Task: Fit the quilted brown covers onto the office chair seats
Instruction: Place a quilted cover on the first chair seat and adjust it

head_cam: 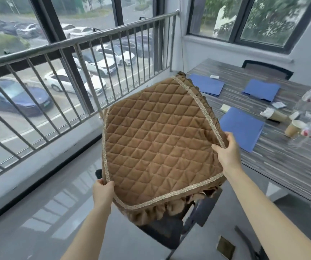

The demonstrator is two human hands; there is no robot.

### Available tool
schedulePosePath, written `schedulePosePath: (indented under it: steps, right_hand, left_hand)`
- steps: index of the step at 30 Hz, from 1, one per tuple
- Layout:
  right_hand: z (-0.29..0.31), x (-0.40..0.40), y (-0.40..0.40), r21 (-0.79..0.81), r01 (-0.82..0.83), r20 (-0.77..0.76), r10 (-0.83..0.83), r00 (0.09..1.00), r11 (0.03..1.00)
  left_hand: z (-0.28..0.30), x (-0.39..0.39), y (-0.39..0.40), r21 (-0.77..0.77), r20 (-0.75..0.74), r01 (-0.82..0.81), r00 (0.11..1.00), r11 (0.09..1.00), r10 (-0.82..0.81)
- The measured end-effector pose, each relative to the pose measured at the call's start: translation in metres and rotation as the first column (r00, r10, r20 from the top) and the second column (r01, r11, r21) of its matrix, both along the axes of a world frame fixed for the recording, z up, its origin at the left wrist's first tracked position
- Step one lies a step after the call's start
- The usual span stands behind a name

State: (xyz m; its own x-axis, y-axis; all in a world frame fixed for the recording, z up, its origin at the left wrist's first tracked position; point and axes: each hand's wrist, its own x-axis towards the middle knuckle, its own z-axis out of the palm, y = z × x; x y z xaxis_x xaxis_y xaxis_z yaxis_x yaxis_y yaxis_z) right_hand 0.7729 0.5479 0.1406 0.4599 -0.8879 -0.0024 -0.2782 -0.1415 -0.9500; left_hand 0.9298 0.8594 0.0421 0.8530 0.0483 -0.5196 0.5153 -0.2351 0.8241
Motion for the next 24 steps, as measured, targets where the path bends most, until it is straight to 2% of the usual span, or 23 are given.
schedulePosePath:
  steps: [5,10,12,14,16,18,20,22,24]
  right_hand:
    - [0.004,0.029,-0.027,-0.064,0.046,-0.010,-0.046,0.999,0.997]
    - [0.000,0.055,-0.037,-0.088,0.093,-0.003,-0.094,0.996,0.992]
    - [-0.001,0.067,-0.035,-0.157,0.070,-0.029,-0.076,0.997,0.985]
    - [-0.007,0.083,-0.030,-0.271,0.021,-0.155,-0.065,0.986,0.962]
    - [-0.017,0.097,-0.020,-0.370,-0.051,-0.287,-0.061,0.956,0.928]
    - [-0.025,0.113,-0.008,-0.454,-0.110,-0.358,-0.067,0.931,0.884]
    - [-0.030,0.126,0.000,-0.538,-0.144,-0.390,-0.094,0.916,0.830]
    - [-0.028,0.136,0.002,-0.632,-0.141,-0.388,-0.154,0.909,0.762]
    - [-0.021,0.143,0.003,-0.709,-0.142,-0.370,-0.193,0.909,0.691]
  left_hand:
    - [-0.008,0.043,-0.031,0.017,-0.042,0.054,0.998,0.998,-0.053]
    - [-0.018,0.097,-0.056,0.068,-0.085,0.192,0.979,0.979,-0.186]
    - [-0.012,0.120,-0.071,-0.024,-0.085,0.172,0.981,0.985,-0.173]
    - [0.012,0.141,-0.093,-0.211,-0.046,0.167,0.983,0.963,-0.180]
    - [0.041,0.160,-0.119,-0.275,0.106,0.312,0.950,0.909,-0.294]
    - [0.066,0.179,-0.144,-0.257,0.281,0.505,0.855,0.824,-0.436]
    - [0.083,0.189,-0.163,-0.147,0.453,0.687,0.686,0.711,-0.569]
    - [0.089,0.194,-0.176,0.068,0.618,0.820,0.412,0.568,-0.669]
    - [0.087,0.194,-0.187,0.398,0.665,0.829,0.035,0.394,-0.746]
